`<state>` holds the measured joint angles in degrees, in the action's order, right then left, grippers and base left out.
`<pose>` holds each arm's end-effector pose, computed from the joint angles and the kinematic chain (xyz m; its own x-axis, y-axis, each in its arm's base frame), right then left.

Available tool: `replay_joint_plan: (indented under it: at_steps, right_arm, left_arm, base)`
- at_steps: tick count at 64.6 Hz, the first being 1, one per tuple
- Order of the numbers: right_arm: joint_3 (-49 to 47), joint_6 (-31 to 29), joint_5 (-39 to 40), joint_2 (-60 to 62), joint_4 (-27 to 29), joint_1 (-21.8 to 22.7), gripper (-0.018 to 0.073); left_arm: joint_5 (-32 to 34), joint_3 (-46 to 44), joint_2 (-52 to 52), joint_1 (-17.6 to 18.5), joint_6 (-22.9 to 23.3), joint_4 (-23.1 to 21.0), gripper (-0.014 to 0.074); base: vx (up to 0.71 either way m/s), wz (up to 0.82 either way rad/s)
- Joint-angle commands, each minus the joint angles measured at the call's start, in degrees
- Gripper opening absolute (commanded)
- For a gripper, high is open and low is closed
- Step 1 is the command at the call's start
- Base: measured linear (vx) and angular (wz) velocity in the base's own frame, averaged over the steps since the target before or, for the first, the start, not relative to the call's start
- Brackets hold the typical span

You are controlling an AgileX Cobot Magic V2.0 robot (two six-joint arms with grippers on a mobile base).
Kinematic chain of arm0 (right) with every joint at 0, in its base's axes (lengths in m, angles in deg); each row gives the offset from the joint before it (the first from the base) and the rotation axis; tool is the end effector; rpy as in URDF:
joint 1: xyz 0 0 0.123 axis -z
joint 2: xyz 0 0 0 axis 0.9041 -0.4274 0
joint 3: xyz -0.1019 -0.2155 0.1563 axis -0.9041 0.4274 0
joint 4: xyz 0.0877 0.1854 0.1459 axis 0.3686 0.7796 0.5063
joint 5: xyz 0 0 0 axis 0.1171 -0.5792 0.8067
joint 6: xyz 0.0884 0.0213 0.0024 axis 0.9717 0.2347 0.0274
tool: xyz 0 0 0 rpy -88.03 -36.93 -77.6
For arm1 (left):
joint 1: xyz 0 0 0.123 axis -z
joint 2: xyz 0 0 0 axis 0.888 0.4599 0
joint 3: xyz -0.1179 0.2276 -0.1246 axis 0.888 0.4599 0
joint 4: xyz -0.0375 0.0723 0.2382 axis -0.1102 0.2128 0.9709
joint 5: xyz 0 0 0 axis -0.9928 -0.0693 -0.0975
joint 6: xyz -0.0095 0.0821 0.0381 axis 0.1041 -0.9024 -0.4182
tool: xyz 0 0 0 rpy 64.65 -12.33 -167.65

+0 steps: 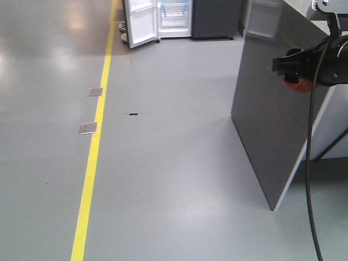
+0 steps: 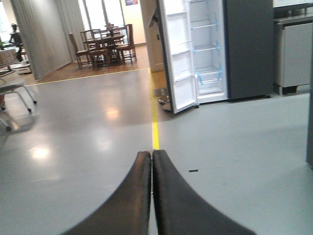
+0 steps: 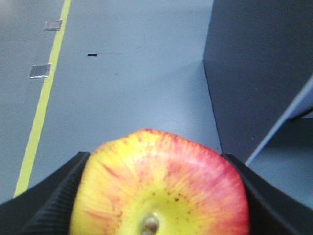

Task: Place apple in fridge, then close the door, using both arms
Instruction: 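Drive toward the open white refrigerator holding the apple in the right gripper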

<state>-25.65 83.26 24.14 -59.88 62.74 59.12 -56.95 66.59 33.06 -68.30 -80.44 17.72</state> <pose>0.3397 0.0276 0.3597 -0.5840 0.0226 -0.8114 -0.0015 0.9996 0.0289 0.0565 0.0047 0.1983 -0.0106 0.0677 -0.9976 -0.0900 0.9936 0.0684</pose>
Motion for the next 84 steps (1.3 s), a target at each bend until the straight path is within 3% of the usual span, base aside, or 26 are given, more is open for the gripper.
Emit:
replay_joint_plan:
  at_steps: [1,43,84]
  right_arm:
    - [-1.7,-0.6,4.0,2.3,-0.7,0.3,-0.0008]
    - [-1.7,-0.6,4.0,2.3,-0.7,0.3,-0.0008]
    - [-1.7,-0.6,4.0,2.3,-0.7,0.3,-0.0008]
  left_arm:
    - [4.0,1.6,-0.9,-0.1,0.5,-0.1,-0.0005]
    - [4.0,1.6,-0.9,-0.1,0.5,-0.1,-0.0005]
    - [4.0,1.6,-0.9,-0.1,0.5,-0.1,-0.0005]
  base:
    - [0.10,0.28]
    - [0.12,0.23]
    - [0.15,-0.01]
